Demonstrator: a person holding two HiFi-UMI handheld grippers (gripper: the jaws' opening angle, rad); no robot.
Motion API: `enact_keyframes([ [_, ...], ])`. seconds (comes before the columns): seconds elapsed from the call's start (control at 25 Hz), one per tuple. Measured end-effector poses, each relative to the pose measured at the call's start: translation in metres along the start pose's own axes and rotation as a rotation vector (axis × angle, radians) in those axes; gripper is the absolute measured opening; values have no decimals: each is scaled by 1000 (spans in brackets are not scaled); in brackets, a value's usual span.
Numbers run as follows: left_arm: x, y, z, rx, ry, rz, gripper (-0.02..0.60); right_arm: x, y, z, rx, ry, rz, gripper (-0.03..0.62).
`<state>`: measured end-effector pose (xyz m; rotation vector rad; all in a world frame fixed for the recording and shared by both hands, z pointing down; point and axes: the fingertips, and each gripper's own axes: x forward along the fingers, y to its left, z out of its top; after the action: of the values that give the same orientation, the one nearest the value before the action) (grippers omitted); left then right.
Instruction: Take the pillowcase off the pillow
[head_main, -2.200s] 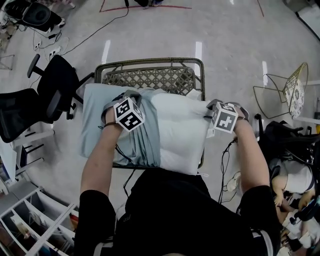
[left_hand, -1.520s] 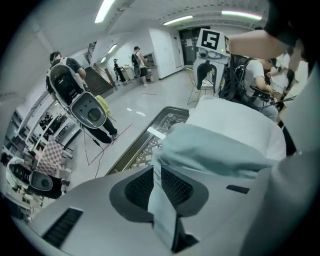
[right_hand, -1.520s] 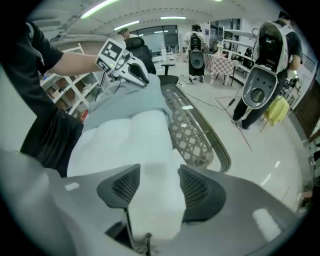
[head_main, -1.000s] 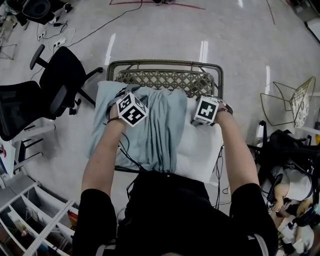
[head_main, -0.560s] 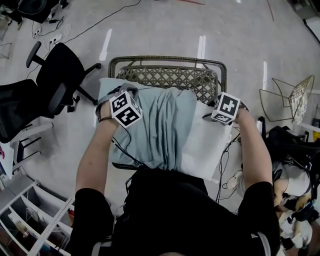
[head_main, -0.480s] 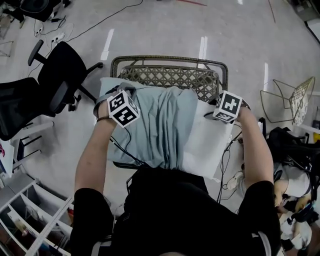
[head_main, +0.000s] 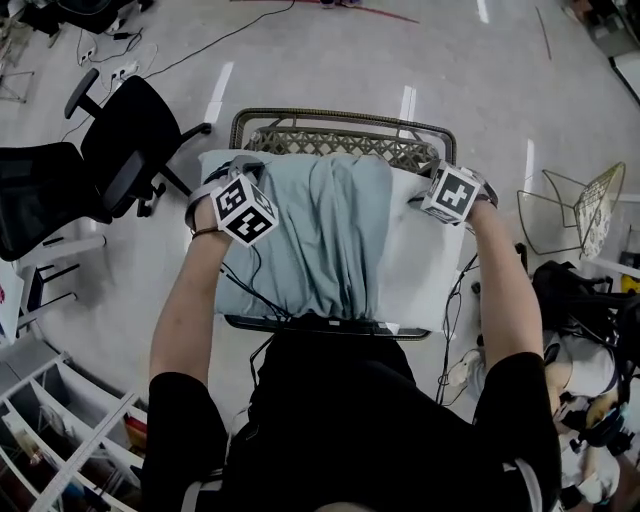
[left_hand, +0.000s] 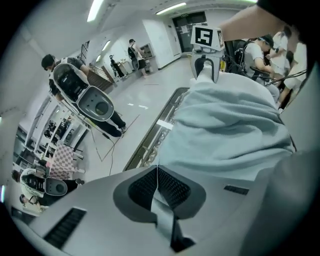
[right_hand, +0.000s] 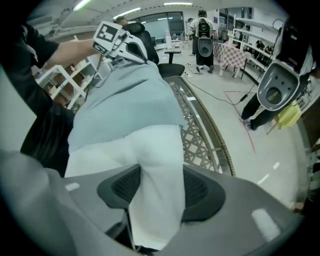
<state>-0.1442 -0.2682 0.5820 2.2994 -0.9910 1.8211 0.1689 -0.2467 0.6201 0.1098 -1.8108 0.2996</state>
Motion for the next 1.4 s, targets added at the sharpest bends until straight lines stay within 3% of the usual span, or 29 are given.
enact_keyframes([
  [0.12, 0, -31, 44, -7, -116, -42, 14, 9, 13, 6, -21, 20, -52, 231],
  [0.28, 2, -63, 116, -13, -274, -141, 123, -3, 31, 10, -75, 25, -76, 205],
  [0.36, 7, -75, 143, -21, -302, -200, 152, -10, 36, 10, -99, 10, -94, 201],
  [0.44, 17, -86, 152, 3, -275, -248, 152, -14, 40, 9, -105, -6, -101, 198],
  [0.48, 22, -92, 150, 31, -250, -262, 128, -15, 42, 8, -103, -10, -102, 195],
  [0.56, 29, -98, 138, 112, -189, -259, 15, -13, 44, 3, -89, 1, -107, 189],
  [0.64, 31, -95, 119, 213, -123, -219, 9, -8, 44, -3, -69, 26, -126, 184],
  [0.72, 31, -86, 95, 265, -79, -194, 6, -3, 41, -8, -56, 34, -146, 179],
  [0.88, 21, -68, 53, 221, -73, -203, 5, 1, 32, -16, -28, 16, -150, 178],
  [1.04, 17, -51, 10, 206, -11, -144, 3, 7, 23, -20, 41, 15, -192, 198],
  [1.2, -2, -55, 16, 75, -116, -167, 5, 1, 19, -20, 110, 22, -320, 263],
  [1.32, -17, -74, 28, 86, -189, -182, 5, -16, 26, -12, 126, -1, -419, 267],
  [1.4, -26, -91, 32, 109, -217, -194, 8, -24, 40, -6, 128, -35, -432, 267],
])
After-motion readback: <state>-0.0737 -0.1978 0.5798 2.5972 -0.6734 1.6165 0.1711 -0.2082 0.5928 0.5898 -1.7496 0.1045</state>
